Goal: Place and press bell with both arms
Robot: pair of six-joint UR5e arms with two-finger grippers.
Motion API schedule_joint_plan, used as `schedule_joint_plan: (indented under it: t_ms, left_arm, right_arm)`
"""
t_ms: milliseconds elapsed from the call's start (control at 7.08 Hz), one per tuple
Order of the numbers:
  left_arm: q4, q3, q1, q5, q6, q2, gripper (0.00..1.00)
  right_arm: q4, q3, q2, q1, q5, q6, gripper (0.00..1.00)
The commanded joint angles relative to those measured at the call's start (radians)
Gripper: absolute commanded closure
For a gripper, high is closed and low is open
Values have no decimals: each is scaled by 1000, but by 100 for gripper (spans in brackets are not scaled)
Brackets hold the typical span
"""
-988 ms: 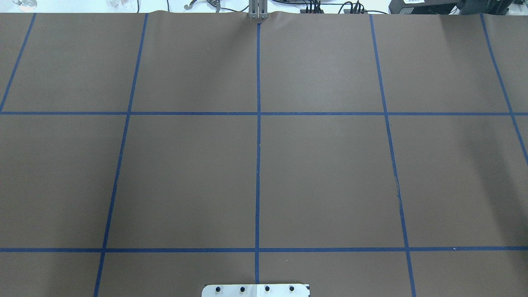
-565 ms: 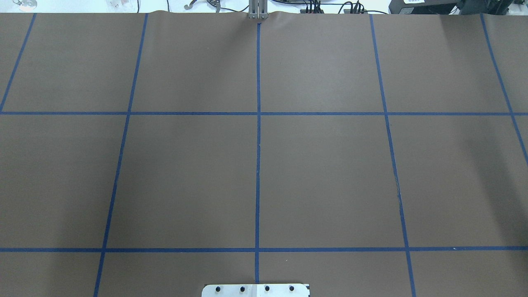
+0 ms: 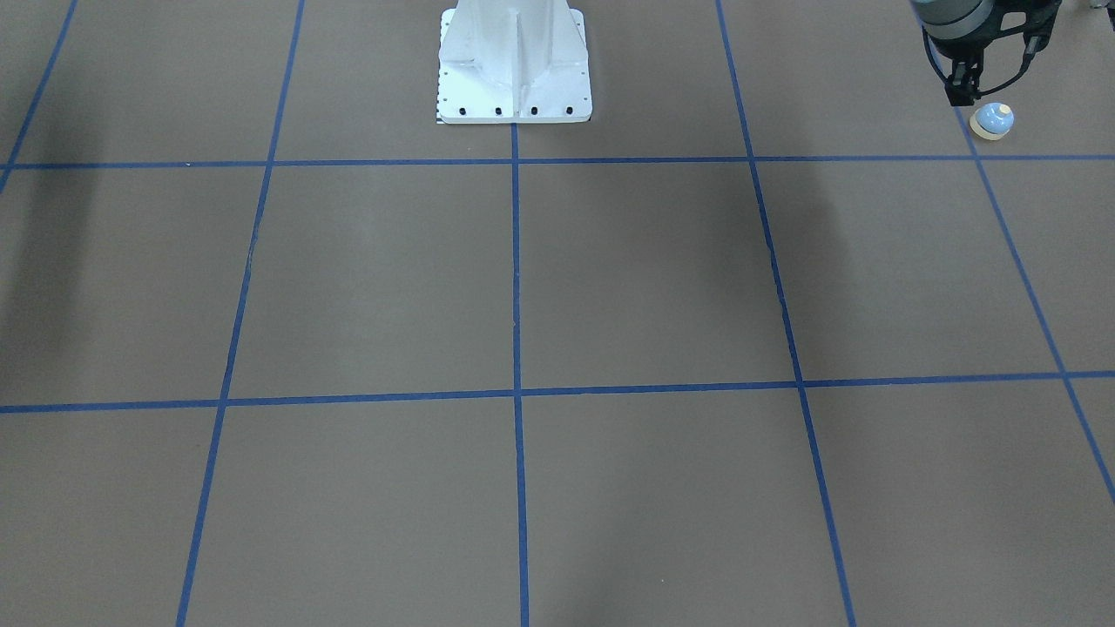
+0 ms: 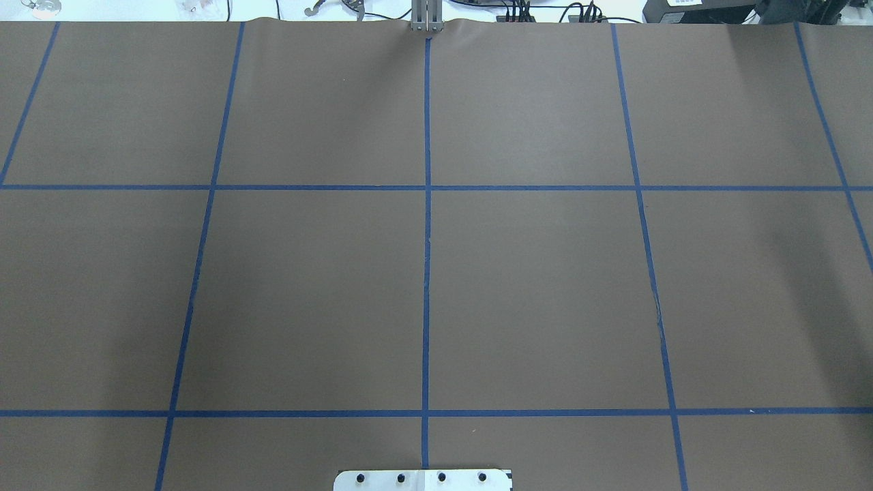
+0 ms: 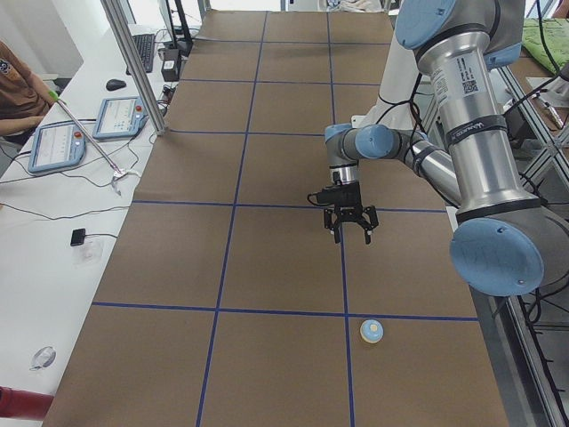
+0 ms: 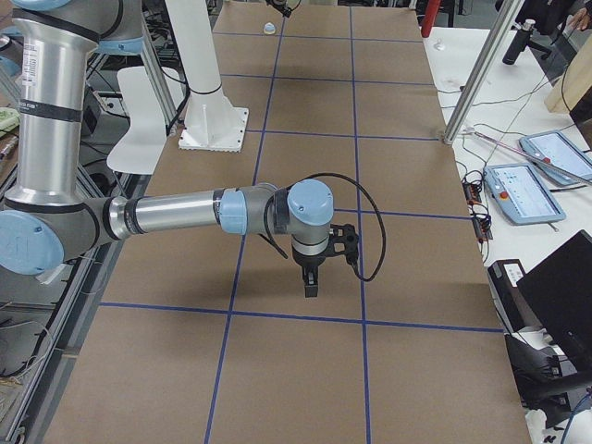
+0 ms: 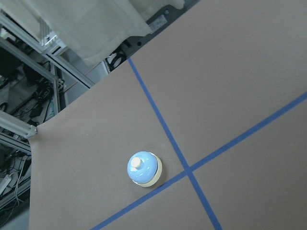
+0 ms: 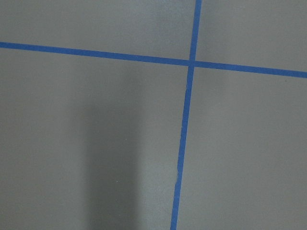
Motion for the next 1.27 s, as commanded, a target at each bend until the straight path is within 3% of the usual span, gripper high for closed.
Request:
schedule_joint_plan:
  t_ms: [0, 565, 1129]
  left_arm:
    - [-13, 117, 97, 16, -262, 9, 0]
    - [-175, 391, 221, 53, -518, 10, 0]
    - [-250, 498, 278, 50, -619, 6, 0]
  right_arm:
    - [0, 4, 8, 0, 1, 0, 0]
    - [0, 4, 15, 0, 1, 0, 0]
    - [0, 4, 14, 0, 2, 0, 0]
